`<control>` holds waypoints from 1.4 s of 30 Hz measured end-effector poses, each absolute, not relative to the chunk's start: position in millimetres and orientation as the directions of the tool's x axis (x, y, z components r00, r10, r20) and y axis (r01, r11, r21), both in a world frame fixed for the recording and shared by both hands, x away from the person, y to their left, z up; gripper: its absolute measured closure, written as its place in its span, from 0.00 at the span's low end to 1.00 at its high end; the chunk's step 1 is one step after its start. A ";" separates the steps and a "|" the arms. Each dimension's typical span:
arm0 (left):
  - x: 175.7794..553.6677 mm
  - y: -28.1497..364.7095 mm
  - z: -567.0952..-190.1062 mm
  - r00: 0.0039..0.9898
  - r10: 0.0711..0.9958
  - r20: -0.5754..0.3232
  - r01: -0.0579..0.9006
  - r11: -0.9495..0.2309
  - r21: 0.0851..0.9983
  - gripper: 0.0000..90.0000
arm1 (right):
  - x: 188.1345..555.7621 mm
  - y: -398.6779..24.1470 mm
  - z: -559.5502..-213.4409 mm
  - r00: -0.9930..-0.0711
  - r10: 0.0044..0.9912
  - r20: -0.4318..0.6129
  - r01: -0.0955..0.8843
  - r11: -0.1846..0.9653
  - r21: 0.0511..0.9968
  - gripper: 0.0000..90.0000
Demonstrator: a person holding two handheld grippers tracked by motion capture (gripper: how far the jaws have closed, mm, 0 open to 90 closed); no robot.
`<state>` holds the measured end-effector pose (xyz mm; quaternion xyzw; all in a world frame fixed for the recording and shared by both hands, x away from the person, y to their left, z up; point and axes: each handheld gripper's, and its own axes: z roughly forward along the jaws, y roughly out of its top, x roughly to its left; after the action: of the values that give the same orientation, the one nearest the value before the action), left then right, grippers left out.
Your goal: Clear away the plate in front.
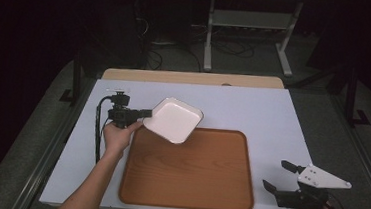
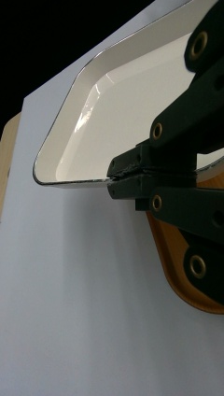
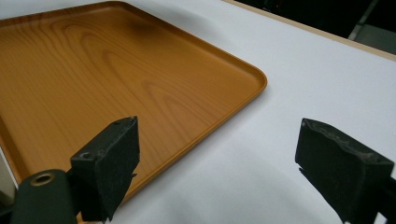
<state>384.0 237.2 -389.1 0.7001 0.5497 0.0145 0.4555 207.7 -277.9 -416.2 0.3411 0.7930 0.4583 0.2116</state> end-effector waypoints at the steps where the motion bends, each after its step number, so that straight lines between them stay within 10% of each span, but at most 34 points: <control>1: 383.2 237.1 -389.9 0.397 0.781 -0.482 0.758 0.017 0.652 0.99 | 207.6 -277.9 -416.1 -0.677 0.735 -0.022 0.348 0.347 0.871 0.14; 42: 319.2 221.5 -428.7 0.462 0.802 -0.377 0.774 -0.158 0.613 0.98 | 206.3 -278.0 -415.5 -0.683 0.730 -0.023 0.342 0.347 0.873 0.14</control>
<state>319.2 221.5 -428.7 0.7606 0.5181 0.0183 0.3908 206.3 -278.0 -415.5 0.3379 0.7932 0.4606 0.2110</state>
